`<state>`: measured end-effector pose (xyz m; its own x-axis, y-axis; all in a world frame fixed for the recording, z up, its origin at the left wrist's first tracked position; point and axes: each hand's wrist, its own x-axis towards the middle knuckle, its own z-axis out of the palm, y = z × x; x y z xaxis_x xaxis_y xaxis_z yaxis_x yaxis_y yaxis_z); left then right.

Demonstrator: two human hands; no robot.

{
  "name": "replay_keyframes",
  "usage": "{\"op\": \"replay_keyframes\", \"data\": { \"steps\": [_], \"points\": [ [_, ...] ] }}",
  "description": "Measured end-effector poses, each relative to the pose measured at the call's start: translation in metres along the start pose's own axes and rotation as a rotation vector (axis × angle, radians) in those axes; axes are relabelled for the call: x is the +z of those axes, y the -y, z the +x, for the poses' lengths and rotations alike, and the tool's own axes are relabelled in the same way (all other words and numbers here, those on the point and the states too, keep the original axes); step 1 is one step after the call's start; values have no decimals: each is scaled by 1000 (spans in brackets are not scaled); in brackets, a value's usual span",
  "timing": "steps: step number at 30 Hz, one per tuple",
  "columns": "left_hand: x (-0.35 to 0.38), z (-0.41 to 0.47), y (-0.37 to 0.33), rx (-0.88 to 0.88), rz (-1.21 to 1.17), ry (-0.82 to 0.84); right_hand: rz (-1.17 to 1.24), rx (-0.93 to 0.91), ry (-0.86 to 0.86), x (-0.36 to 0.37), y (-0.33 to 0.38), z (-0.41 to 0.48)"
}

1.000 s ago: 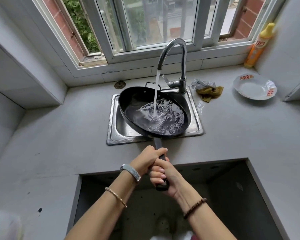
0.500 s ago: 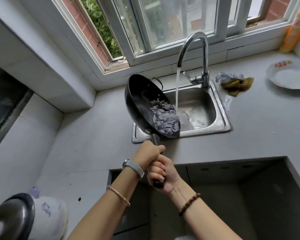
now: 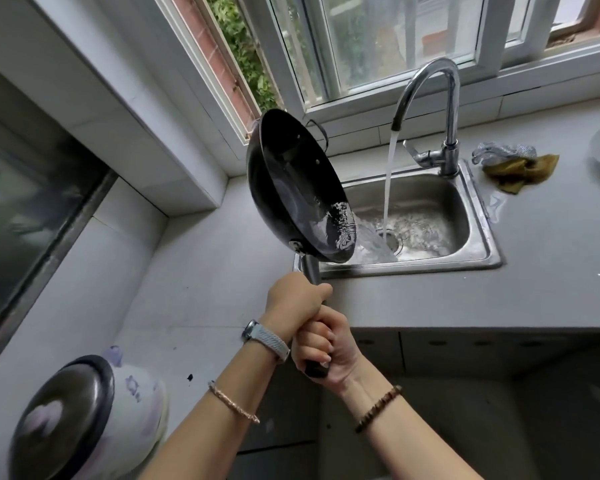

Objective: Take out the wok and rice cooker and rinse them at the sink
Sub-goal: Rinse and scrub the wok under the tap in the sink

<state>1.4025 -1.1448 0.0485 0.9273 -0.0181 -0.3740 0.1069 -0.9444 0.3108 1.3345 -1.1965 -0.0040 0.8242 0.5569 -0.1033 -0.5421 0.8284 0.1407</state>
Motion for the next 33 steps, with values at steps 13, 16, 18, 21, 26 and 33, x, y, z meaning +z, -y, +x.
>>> {"op": "replay_keyframes", "data": {
  "steps": [13, 16, 18, 21, 26, 33],
  "points": [
    [-17, -22, -7, 17, 77, -78, 12, 40, 128, 6, -12, -2],
    [-18, -24, -8, 16, 95, -75, 6, 33, 133, 8, -13, -4],
    [-19, -25, -9, 14, 95, -74, 8, 21, 131, 9, -14, -6],
    [-19, -27, -10, 16, 101, -69, 12, 14, 135, 9, -14, -6],
    [-21, -31, -10, 12, 113, -72, -2, 0, 135, 10, -17, -7],
    [-24, -35, -10, 8, 138, -96, 26, -4, 146, 13, -21, -9]
  ]
}}
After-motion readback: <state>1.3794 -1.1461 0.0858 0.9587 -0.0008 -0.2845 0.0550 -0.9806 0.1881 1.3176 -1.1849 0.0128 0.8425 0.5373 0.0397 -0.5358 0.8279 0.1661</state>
